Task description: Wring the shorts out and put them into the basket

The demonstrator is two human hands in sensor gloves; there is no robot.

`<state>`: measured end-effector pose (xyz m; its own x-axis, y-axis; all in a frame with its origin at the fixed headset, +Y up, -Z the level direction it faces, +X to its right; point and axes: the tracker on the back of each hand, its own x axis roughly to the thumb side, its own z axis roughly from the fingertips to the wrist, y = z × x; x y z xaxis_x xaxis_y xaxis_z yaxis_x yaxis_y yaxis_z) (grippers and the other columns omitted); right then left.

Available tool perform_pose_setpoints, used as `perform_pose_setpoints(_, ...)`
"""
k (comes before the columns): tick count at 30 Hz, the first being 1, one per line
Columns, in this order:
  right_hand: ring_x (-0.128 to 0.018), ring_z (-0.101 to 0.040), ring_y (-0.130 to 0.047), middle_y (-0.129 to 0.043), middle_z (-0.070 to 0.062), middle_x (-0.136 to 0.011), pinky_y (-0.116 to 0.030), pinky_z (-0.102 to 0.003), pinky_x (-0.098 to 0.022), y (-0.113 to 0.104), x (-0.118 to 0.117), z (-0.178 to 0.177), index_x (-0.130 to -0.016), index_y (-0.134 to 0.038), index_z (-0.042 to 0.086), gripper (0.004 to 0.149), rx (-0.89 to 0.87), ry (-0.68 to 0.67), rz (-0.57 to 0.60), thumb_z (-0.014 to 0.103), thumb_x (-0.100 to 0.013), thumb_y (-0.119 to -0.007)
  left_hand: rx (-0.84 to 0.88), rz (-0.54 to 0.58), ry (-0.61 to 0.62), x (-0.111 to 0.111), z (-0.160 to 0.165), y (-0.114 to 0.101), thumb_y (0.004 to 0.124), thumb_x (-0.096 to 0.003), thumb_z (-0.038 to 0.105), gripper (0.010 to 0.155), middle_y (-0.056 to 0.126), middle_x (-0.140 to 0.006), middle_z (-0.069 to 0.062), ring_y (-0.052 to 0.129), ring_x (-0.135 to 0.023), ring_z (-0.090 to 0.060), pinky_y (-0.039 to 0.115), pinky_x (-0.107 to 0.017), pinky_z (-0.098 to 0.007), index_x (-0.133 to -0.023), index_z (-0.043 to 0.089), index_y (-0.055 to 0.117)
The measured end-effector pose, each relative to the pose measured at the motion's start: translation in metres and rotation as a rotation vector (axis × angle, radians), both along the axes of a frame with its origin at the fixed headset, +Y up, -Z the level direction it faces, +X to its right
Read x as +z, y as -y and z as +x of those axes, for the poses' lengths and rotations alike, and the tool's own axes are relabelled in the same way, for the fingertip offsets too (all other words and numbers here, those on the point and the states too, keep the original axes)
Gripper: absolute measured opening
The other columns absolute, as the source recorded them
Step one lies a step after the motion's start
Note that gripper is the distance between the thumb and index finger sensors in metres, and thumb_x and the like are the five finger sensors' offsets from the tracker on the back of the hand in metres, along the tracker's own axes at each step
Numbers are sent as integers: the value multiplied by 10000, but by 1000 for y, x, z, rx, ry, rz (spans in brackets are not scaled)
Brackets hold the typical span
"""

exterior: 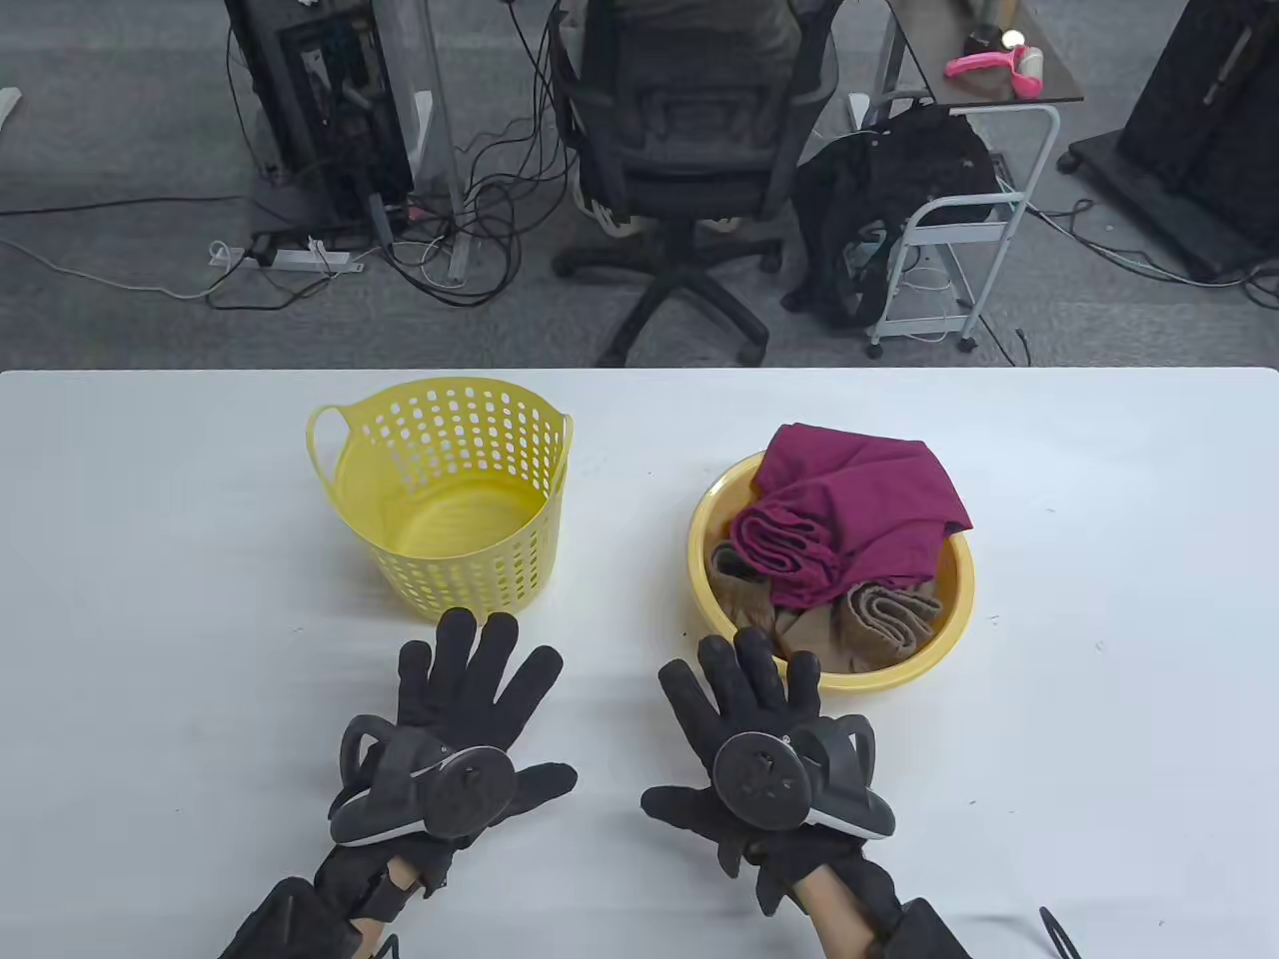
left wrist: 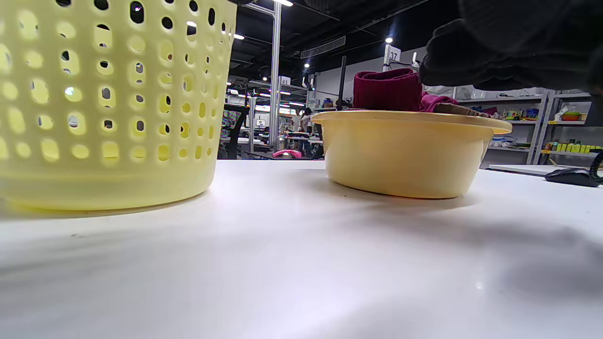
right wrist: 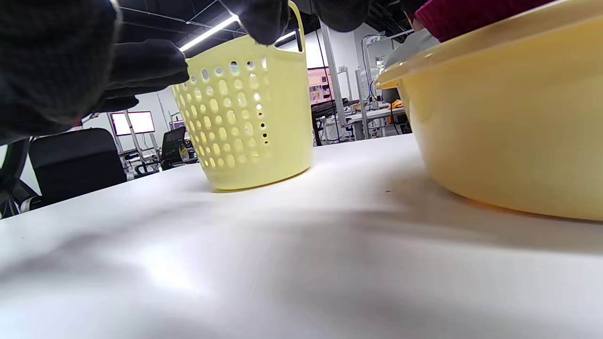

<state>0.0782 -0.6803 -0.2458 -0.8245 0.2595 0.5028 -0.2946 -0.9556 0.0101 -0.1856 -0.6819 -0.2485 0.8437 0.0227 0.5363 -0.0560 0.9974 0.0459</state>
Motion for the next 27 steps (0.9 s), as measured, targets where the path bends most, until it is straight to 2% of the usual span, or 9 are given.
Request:
perform_pose_setpoints(14, -1013, -591, -237, -306, -293, -1134, -270, -816, -613, -2, -1, 1, -1141, -406, 139, 1015, -3, 5, 10, 748, -422, -786, 5, -9, 10, -1, 0, 1, 685, -480, 740, 949, 226, -1247, -330, 207, -1072, -705, 287, -624, -849, -1192, 216, 338)
perform_pose_setpoints(27, -1014, -592, -219, -282, -295, -1137, -272, -817, -618, -16, -9, 16, -1146, -390, 138, 1015, -25, 55, 26, 745, -433, -783, -1, 1, 35, 1, 3, 1, 687, -480, 738, 946, 226, -1247, -330, 205, -1074, -703, 287, -626, -848, -1191, 218, 341)
